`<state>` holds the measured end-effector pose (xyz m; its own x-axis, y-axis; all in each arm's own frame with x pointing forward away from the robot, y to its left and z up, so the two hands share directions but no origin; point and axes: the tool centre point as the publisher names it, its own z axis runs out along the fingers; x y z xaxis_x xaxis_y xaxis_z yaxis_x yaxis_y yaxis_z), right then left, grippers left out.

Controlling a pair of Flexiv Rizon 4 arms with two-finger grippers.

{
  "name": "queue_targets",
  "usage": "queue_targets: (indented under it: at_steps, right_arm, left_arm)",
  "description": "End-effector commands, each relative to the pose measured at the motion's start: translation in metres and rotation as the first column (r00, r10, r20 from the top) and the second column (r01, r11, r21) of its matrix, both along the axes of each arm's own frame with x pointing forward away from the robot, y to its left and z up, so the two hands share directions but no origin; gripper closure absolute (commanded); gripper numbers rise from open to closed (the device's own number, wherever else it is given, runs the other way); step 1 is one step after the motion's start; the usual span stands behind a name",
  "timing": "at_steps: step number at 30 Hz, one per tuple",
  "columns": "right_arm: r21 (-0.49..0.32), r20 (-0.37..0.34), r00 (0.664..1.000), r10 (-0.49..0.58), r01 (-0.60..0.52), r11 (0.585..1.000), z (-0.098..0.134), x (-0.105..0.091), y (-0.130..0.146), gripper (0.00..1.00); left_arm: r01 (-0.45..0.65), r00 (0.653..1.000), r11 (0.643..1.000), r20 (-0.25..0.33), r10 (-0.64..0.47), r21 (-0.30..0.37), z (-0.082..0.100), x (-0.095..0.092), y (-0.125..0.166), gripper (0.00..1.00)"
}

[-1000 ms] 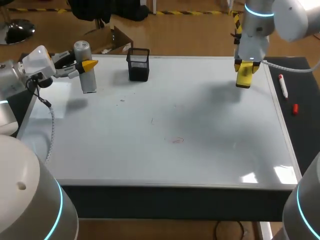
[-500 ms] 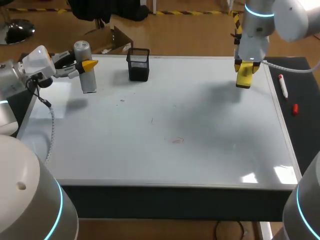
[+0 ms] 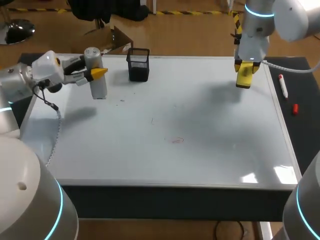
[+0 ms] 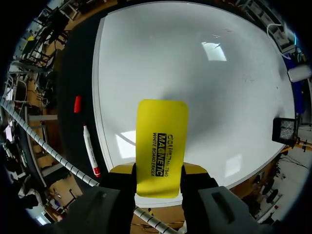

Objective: Pick up the inspection probe, press it on each red-marked spot on the whiteboard one by one, put down the probe, pick up the eraser, and wipe off all the red marks.

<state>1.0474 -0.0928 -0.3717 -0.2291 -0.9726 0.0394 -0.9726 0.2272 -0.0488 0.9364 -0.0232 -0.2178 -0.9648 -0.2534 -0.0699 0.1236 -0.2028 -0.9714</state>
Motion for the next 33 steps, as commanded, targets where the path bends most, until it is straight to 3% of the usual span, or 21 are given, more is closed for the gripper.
queue_targets:
  at_steps: [1, 14, 23, 33]
  right_arm:
    - [-0.002, 0.0, 1.0, 0.002, -0.002, 1.0, 0.001, 0.0, -0.001, 1.0]
    - [-0.002, 0.0, 1.0, 0.002, -0.002, 1.0, 0.001, 0.0, -0.001, 1.0]
    - [-0.002, 0.0, 1.0, 0.002, -0.002, 1.0, 0.001, 0.0, -0.001, 1.0]
    - [-0.002, 0.0, 1.0, 0.002, -0.002, 1.0, 0.001, 0.0, -0.001, 1.0]
  left_arm:
    - [0.036, 0.999, 0.999, 0.008, -0.036, -0.012, 0.0, -0.026, -0.026, 1.0]
    - [0.267, 0.964, 0.962, -0.005, -0.268, -0.057, -0.004, -0.083, -0.125, 1.0]
    - [0.35, 0.934, 0.934, -0.048, -0.354, -0.069, -0.026, -0.103, -0.182, 1.0]
    - [0.379, 0.919, 0.921, -0.086, -0.386, -0.086, -0.04, -0.114, -0.219, 1.0]
